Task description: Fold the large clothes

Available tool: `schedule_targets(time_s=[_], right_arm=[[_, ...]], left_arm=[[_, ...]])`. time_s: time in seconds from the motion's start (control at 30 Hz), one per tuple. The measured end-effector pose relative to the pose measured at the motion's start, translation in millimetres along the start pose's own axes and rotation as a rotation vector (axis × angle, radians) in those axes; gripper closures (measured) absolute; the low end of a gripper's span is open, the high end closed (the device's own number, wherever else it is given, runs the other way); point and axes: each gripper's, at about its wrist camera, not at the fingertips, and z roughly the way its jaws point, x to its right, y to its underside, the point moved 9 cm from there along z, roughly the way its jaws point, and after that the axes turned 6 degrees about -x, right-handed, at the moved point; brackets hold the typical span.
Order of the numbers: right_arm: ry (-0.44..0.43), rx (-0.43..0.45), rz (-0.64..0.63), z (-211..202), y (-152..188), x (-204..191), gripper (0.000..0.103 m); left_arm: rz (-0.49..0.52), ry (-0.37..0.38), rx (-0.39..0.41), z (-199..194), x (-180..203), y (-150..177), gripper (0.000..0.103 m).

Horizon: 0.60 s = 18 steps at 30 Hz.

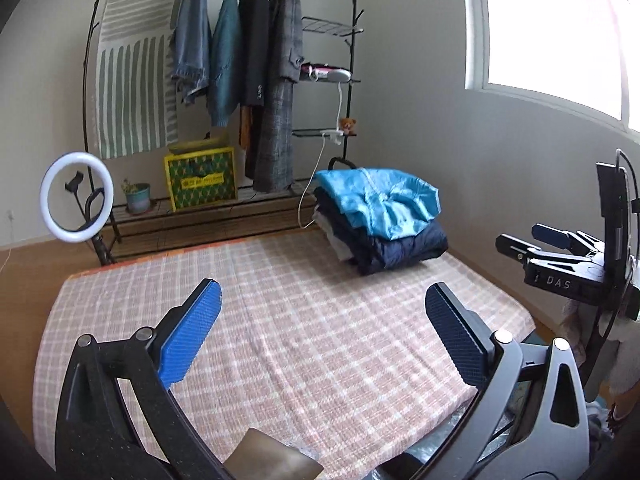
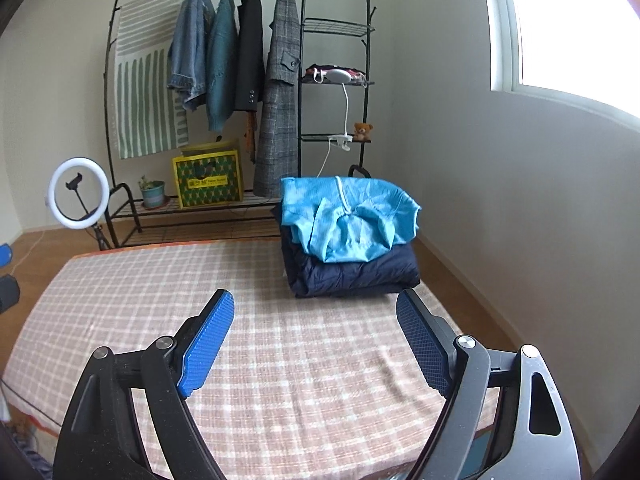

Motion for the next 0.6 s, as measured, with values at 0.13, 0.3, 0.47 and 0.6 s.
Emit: schedule_targets(time_s=[0.13, 0.3, 0.47, 0.6], right_arm=[[-0.007, -0.018, 0.023, 16, 18, -6, 0.019], [0.01, -0.024, 0.008, 31, 34, -12, 0.02], [0.016, -0.038, 0.064, 40, 47, -2, 0.019], [0.024, -0.05, 0.082, 45, 48, 4, 0.019]], left_arm=[[-0.027, -0.021, -0.042, 20, -14, 22, 0.0], [-0.064, -0.036, -0.09, 37, -28, 36, 0.0], [-0.061, -0.069, -0.074, 39, -35, 41, 0.0], [-0.076, -0.069, -0.082, 41, -40, 44, 0.0]])
